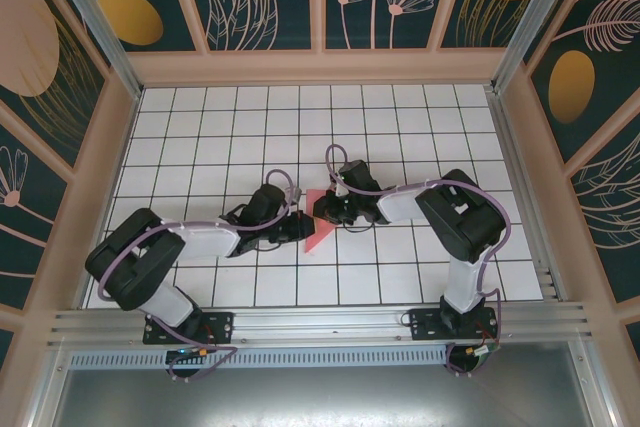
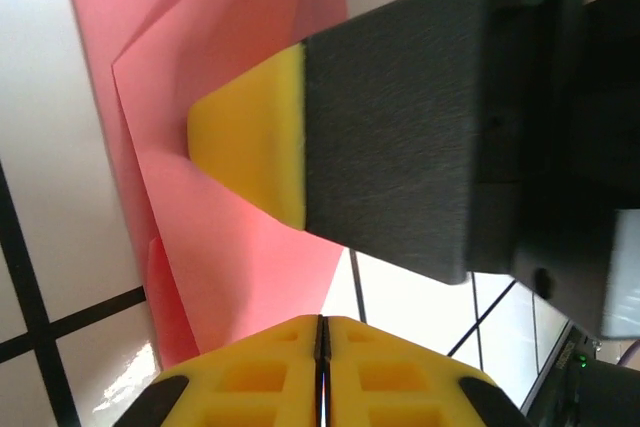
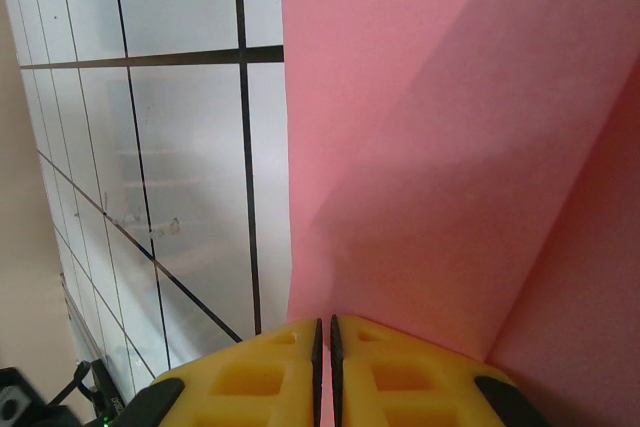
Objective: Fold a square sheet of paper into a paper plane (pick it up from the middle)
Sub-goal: Fourth fold the wing at the center of the table.
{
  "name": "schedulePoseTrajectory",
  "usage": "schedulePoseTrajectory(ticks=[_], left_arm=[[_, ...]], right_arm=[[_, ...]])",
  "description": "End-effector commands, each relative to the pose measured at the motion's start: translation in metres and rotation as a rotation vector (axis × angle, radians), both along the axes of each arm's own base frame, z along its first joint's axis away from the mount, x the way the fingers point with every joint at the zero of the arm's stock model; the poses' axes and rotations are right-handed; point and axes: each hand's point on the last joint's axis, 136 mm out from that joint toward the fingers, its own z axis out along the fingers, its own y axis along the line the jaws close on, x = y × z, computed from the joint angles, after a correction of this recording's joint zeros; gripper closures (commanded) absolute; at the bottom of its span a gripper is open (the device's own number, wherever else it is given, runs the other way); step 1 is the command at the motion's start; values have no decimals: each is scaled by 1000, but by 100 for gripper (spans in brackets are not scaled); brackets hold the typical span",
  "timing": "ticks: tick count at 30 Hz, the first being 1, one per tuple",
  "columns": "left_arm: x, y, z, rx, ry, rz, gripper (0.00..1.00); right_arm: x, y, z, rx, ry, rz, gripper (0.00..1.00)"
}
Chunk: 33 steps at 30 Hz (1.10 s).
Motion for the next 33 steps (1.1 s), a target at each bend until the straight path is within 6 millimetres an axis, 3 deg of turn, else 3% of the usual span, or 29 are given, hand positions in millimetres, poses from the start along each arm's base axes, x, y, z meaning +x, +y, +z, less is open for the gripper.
schedulePoseTrajectory(ticks=[1,10,15,18,24,33], left_arm=[[-5,-7,-4,-34,26,-26,90],[-56,18,-47,9,183,-86,88],[-65,34,-59,89,215,-59,90],[-70,43,-55,87,205,-32,89],[-81,37,-42,29,196,-80,92],[-37,35,28,-49,-32,61,88]], right_arm=[[-16,-22,-47,-159,71,-13,84],[-17,-23,-50,-171,74,-11,84],[-16,-24,-50,-179,75,-14,85],[-16,-25,-50,-184,74,-19,84],[-16,-26,-51,-188,76,-26,84],[-25,-29,-53,-182,84,-80,85]])
